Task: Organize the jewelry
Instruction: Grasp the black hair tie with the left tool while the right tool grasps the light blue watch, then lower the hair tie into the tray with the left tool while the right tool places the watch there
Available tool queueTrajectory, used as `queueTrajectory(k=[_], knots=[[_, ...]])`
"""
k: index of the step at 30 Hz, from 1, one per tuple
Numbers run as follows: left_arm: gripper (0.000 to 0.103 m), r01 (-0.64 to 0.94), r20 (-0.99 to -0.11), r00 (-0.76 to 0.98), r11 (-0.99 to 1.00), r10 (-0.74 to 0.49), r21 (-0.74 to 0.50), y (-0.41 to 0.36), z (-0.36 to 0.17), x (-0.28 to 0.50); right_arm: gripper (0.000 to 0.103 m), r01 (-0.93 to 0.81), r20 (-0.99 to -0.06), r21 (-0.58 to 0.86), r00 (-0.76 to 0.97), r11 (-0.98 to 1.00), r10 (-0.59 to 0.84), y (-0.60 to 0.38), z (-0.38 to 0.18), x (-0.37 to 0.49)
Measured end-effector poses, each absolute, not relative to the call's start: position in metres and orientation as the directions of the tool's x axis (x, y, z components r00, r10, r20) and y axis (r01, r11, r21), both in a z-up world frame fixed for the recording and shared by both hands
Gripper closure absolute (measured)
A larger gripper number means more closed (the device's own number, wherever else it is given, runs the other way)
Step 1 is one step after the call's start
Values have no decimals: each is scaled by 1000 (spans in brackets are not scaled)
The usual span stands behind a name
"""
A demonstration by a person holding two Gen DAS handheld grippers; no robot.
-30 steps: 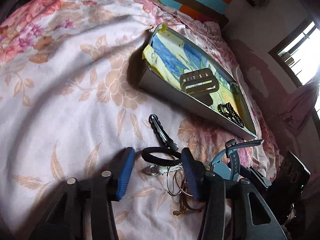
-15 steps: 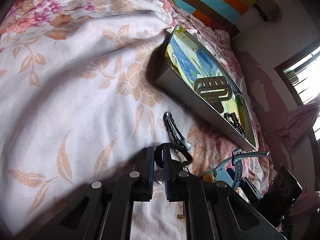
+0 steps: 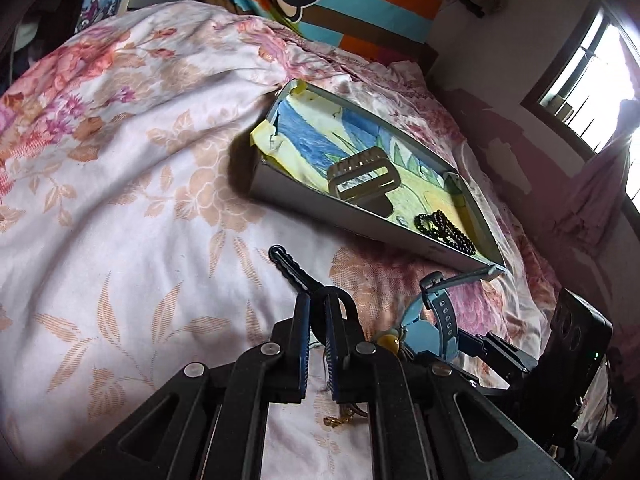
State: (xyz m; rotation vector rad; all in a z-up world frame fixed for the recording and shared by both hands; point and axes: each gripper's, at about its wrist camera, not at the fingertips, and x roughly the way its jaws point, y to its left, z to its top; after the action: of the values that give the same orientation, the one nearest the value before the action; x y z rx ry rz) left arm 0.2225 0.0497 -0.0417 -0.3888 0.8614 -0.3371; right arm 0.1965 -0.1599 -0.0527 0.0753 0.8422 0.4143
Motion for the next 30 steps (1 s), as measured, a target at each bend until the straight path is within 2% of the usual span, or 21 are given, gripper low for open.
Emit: queueTrajectory(k=[1,2,9,20,25,30], knots=[[96,136,-656,615,878,-438,-458,50,-39,221,58,-327,-706,229,593,917,388,-160,-52,196],[96,142,-648,623,878,-438,-458,52,-37,219,65,-327,-703,233,594,916,391,-161,-51,196],[96,160,-580,702,886,-412,-436,55,-22,205,66,-325,-678,256,610,910,409,-166,-48,193],[96,199,-496,774,894,-394,-401,44,2,207,66,-324,-554,271,717,906,422,-185,-20,184],[96,221,-471,777,882,-417,-417,26,10,233,66,-249,-500,240,797,938,339,-217,2,196],[96,259,-446,766,858,-462,-444,-11,17,266,66,-107,-501,262,834,959,230,-266,5,222]])
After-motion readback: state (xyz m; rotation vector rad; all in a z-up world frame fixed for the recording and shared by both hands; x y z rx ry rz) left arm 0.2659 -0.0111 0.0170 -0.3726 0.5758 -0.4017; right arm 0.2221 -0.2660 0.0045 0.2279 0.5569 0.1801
